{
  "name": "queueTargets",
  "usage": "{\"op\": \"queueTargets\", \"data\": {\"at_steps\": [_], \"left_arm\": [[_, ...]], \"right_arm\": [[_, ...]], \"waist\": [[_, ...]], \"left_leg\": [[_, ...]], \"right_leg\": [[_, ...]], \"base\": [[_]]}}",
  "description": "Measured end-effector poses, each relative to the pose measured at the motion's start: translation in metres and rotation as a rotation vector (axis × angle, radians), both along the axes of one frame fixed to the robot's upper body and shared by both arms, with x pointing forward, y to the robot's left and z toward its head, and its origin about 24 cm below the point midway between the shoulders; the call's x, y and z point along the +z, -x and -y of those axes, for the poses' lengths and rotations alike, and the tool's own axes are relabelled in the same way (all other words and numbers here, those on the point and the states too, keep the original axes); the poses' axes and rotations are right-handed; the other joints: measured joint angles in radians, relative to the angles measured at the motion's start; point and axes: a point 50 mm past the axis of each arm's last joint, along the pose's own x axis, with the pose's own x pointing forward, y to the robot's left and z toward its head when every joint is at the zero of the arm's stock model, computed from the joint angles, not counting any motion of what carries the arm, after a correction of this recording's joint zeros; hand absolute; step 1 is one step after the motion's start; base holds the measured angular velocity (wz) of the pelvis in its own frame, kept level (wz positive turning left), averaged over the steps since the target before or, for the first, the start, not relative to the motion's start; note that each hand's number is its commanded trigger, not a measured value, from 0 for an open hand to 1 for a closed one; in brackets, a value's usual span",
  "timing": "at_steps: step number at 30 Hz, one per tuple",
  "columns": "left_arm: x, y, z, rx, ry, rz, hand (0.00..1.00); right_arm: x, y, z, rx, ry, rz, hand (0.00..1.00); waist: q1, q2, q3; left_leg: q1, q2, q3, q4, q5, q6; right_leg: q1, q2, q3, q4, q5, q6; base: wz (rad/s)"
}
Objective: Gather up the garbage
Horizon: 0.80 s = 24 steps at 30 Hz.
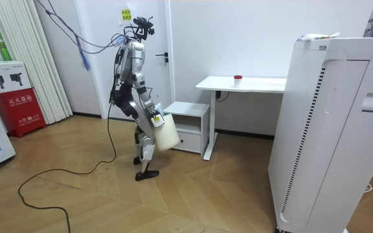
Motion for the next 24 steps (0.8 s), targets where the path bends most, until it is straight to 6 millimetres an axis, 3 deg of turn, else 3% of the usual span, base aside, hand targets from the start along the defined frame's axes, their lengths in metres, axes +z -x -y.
{"op": "queueTargets", "data": {"at_steps": [11,24], "left_arm": [[-0.002,0.003,0.001,-0.04,0.0,-0.052,0.0],[-0.001,0.006,-0.003,-0.081,0.009,-0.085,0.0]], "right_arm": [[0.0,0.0,0.001,0.003,0.003,-0.001,1.0],[-0.007,0.016,0.016,-0.064,-0.019,-0.048,1.0]], "waist": [[0.003,0.011,-0.0065],[0.003,0.027,-0.0085]], "left_leg": [[0.004,0.0,0.01,0.001,0.0,0.0],[0.127,-0.003,0.02,-0.053,-0.001,-0.003]], "right_leg": [[-0.007,0.001,0.009,0.01,0.001,-0.001],[0.12,0.0,0.008,-0.054,0.004,0.005]], "base": [[-0.03],[-0.01]]}}
